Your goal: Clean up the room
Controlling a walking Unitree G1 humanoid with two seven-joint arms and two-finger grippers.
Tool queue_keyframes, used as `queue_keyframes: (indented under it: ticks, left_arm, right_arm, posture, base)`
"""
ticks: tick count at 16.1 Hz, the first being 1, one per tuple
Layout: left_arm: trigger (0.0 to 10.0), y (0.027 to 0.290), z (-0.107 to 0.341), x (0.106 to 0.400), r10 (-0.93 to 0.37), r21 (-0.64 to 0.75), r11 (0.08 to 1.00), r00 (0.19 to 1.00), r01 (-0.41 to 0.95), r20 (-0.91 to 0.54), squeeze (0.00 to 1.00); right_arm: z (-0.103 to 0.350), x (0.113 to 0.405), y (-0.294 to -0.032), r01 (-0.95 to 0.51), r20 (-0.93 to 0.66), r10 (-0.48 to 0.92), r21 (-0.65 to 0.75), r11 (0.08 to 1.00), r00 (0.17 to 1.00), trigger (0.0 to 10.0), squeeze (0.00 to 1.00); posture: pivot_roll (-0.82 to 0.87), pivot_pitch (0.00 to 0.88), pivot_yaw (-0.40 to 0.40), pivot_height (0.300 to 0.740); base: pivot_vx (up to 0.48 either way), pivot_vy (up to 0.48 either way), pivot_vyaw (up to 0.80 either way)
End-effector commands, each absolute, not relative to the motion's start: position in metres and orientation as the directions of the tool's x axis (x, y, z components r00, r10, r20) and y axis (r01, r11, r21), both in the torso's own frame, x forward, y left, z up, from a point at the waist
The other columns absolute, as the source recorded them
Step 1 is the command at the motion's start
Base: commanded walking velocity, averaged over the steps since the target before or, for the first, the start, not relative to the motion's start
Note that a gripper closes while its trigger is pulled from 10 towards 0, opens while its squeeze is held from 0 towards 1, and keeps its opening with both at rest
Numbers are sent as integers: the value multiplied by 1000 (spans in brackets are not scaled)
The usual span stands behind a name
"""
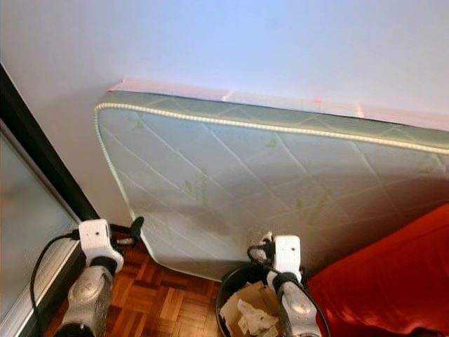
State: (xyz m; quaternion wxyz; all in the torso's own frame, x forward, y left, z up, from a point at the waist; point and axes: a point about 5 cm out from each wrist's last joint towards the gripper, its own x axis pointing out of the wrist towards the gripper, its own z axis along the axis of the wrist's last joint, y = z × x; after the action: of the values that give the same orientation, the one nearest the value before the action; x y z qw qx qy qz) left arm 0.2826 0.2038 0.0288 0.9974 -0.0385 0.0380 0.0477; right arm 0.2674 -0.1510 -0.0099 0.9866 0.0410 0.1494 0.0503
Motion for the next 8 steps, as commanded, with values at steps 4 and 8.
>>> queue_keyframes:
  ticks: [4,8]
  left_arm:
    - [10000,201,29,280,73,-69,995,995,-78,-70,0]
    - [10000,201,30,280,64,-65,995,995,-69,-71,0]
  right_arm:
    - [-12,263,-152,-62,-286,85,90,994,954,10000,0]
    - [-13,263,-155,-49,-300,69,74,996,952,10000,0]
  posture:
    - [69,66,-33,735]
    - [67,51,-32,710]
  base:
    - [0,0,0]
    - [0,0,0]
